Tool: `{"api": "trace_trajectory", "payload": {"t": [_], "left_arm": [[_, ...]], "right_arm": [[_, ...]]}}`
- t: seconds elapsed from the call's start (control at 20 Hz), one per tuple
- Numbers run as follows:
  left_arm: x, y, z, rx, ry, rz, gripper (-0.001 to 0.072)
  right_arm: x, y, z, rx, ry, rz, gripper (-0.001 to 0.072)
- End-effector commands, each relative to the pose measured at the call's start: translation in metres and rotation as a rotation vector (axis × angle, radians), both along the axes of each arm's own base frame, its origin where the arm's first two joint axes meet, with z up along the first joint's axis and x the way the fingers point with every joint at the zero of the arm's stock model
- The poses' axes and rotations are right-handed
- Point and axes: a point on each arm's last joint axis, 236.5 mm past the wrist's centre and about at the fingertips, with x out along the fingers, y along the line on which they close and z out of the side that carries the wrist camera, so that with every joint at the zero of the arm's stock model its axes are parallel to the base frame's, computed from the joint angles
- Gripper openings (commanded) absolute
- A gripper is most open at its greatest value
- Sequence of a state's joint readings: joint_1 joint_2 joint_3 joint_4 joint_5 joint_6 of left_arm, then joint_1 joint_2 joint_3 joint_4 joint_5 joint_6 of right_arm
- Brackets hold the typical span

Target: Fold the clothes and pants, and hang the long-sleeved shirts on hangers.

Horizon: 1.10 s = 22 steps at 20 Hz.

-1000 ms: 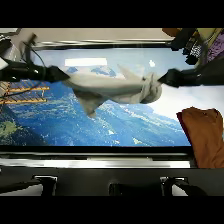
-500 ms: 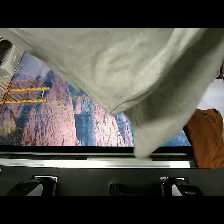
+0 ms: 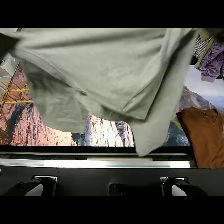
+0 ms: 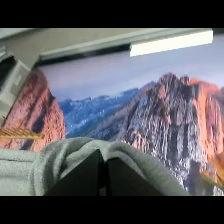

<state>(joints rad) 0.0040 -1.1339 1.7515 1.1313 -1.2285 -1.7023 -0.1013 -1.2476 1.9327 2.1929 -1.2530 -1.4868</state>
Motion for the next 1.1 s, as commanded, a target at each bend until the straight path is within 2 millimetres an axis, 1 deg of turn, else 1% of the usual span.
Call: {"api": "trace_trajectory", "payload": {"t": [0.0,0.05,0.1,0.15,0.2,0.25,0.3,0.35,0.4,0.45,0.5,0.55,0.6,0.65,0.75,0.8,0.85,0.9,1.0,1.05], "left_arm": [[0.027,-0.001,-0.126,-0.026,0.358,0.016,0.0017],[0.033,-0.001,-0.165,-0.029,0.451,0.020,0.0018],[0.037,-0.003,-0.198,-0.028,0.530,0.017,0.0018],[0.040,-0.004,-0.230,-0.027,0.600,0.017,0.0018],[0.044,-0.007,-0.258,-0.027,0.654,0.017,0.0018],[0.047,-0.009,-0.279,-0.023,0.692,0.014,0.0018],[0.051,-0.011,-0.298,-0.022,0.724,0.014,0.0018],[0.054,-0.011,-0.314,-0.023,0.748,0.020,0.0018],[0.057,-0.010,-0.327,-0.024,0.768,0.027,0.0018],[0.059,-0.009,-0.338,-0.025,0.784,0.031,0.0018],[0.059,-0.009,-0.346,-0.024,0.798,0.033,0.0018],[0.059,-0.009,-0.350,-0.021,0.805,0.030,0.0018],[0.059,-0.009,-0.353,-0.019,0.809,0.027,0.0018],[0.059,-0.009,-0.353,-0.020,0.809,0.027,0.0018],[0.059,-0.009,-0.353,-0.020,0.811,0.027,0.0018],[0.059,-0.009,-0.353,-0.020,0.810,0.027,0.0018],[0.059,-0.009,-0.353,-0.020,0.810,0.027,0.0018],[0.059,-0.009,-0.352,-0.020,0.809,0.027,0.0018],[0.059,-0.009,-0.352,-0.018,0.808,0.024,0.0018],[0.058,-0.009,-0.352,-0.018,0.808,0.024,0.0019]], "right_arm": [[0.090,0.032,-0.147,0.026,0.292,0.078,0.0039],[0.110,0.049,-0.192,0.030,0.358,0.098,0.0039],[0.124,0.065,-0.233,0.034,0.412,0.109,0.0040],[0.136,0.082,-0.274,0.037,0.461,0.115,0.0040],[0.144,0.097,-0.311,0.038,0.501,0.119,0.0040],[0.148,0.111,-0.338,0.041,0.527,0.122,0.0040],[0.151,0.122,-0.361,0.046,0.546,0.123,0.0040],[0.153,0.129,-0.374,0.054,0.557,0.118,0.0040],[0.154,0.134,-0.382,0.059,0.566,0.110,0.0044],[0.157,0.133,-0.383,0.067,0.564,0.098,0.0097],[0.158,0.132,-0.381,0.068,0.557,0.095,0.0182],[0.160,0.125,-0.374,0.071,0.549,0.089,0.0253],[0.161,0.116,-0.365,0.075,0.544,0.081,0.0277],[0.161,0.103,-0.353,0.079,0.538,0.072,0.0305],[0.155,0.067,-0.321,0.082,0.531,0.055,0.0400],[0.146,0.045,-0.301,0.071,0.526,0.058,0.0434],[0.134,0.023,-0.283,0.048,0.526,0.069,0.0433],[0.116,-0.001,-0.266,0.015,0.534,0.086,0.0432],[0.075,-0.047,-0.244,-0.075,0.574,0.102,0.0424],[0.056,-0.067,-0.239,-0.107,0.605,0.095,0.0424]]}}
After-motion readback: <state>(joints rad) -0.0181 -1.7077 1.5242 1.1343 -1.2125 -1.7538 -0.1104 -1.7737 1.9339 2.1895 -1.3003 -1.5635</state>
